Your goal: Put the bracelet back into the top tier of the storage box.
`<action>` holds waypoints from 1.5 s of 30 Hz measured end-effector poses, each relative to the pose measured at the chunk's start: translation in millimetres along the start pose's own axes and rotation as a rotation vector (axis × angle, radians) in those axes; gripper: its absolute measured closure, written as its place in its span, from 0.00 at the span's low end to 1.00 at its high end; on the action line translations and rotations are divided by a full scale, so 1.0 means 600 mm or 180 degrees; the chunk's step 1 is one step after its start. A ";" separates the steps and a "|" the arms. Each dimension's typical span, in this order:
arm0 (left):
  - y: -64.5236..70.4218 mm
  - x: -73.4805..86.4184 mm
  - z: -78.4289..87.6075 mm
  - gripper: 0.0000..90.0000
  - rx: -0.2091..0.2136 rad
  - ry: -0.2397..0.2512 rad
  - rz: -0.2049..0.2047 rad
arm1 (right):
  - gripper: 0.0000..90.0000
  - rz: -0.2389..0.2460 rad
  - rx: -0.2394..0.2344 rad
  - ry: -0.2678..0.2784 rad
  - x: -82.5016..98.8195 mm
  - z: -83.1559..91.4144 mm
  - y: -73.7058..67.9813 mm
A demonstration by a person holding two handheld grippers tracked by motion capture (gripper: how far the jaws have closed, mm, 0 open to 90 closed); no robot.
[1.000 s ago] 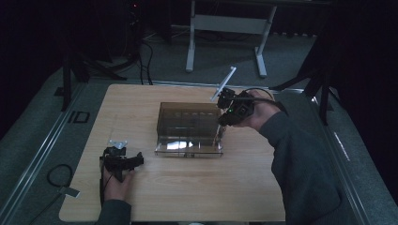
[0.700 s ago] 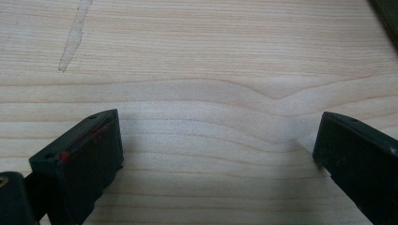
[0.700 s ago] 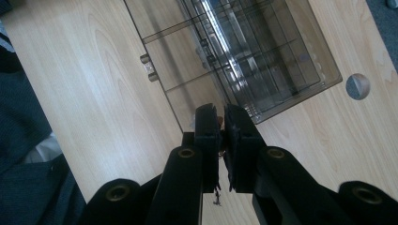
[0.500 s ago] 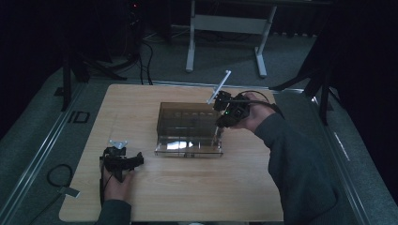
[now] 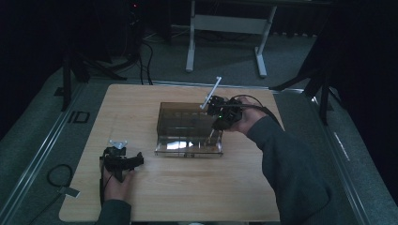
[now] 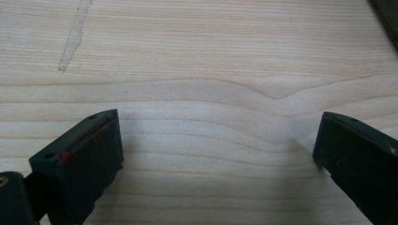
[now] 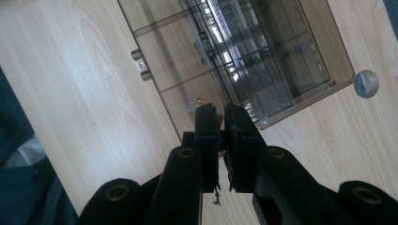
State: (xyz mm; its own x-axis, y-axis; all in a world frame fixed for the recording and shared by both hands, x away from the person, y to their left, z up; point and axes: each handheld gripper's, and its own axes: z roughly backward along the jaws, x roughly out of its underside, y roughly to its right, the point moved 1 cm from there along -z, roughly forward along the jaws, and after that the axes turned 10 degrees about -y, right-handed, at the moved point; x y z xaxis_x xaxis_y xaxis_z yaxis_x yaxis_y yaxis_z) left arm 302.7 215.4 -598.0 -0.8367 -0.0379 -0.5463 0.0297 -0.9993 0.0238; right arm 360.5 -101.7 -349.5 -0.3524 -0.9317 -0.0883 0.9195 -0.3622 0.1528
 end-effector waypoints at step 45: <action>0.000 0.000 0.000 0.02 -0.0001 -0.0002 -0.0002 | 0.70 -0.0095 -0.0057 -0.0054 0.019 -0.065 -0.002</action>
